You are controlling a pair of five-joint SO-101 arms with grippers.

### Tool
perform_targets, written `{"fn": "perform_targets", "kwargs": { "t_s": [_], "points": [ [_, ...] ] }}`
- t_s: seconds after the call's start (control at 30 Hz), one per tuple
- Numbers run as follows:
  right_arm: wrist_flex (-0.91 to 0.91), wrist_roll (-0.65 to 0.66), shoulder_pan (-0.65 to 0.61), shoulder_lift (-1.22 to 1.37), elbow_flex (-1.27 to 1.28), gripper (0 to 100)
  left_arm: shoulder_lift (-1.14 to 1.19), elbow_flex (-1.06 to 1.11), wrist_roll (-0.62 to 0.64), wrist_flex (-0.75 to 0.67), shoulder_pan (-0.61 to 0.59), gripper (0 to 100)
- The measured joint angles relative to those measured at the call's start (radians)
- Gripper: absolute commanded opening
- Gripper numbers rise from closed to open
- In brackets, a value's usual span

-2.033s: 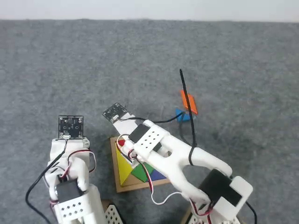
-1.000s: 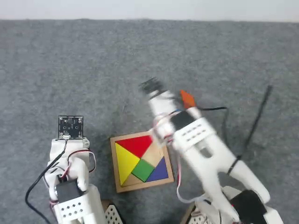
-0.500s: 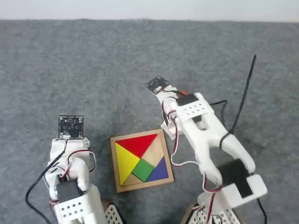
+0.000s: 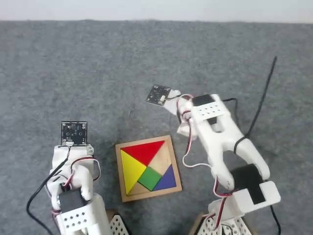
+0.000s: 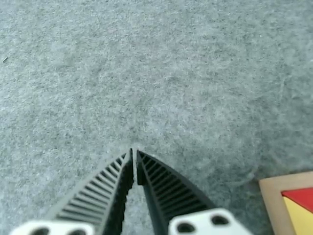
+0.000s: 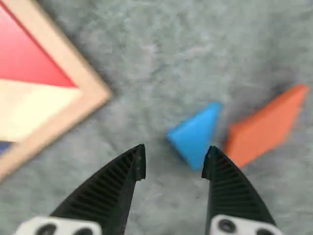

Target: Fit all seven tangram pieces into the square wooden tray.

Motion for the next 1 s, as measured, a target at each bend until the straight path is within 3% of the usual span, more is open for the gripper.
{"fn": "perform_targets", "kwargs": {
  "t_s": [0.1, 0.33, 0.53, 1.0],
  "points": [
    [-0.034, 0.089, 0.038, 0.0, 0.0, 20.7, 0.0, 0.0, 0.0, 0.0, 0.0, 2],
    [-0.069, 0.109, 0.037, 0.061, 0.0, 20.9, 0.0, 0.0, 0.0, 0.0, 0.0, 2],
    [-0.153, -0.02, 0.037, 0.126, -0.005, 20.9, 0.0, 0.0, 0.0, 0.0, -0.002, 2],
    [-0.094, -0.152, -0.009, 0.201, -0.071, 20.9, 0.0, 0.0, 0.0, 0.0, -0.002, 2]
  ]
}}
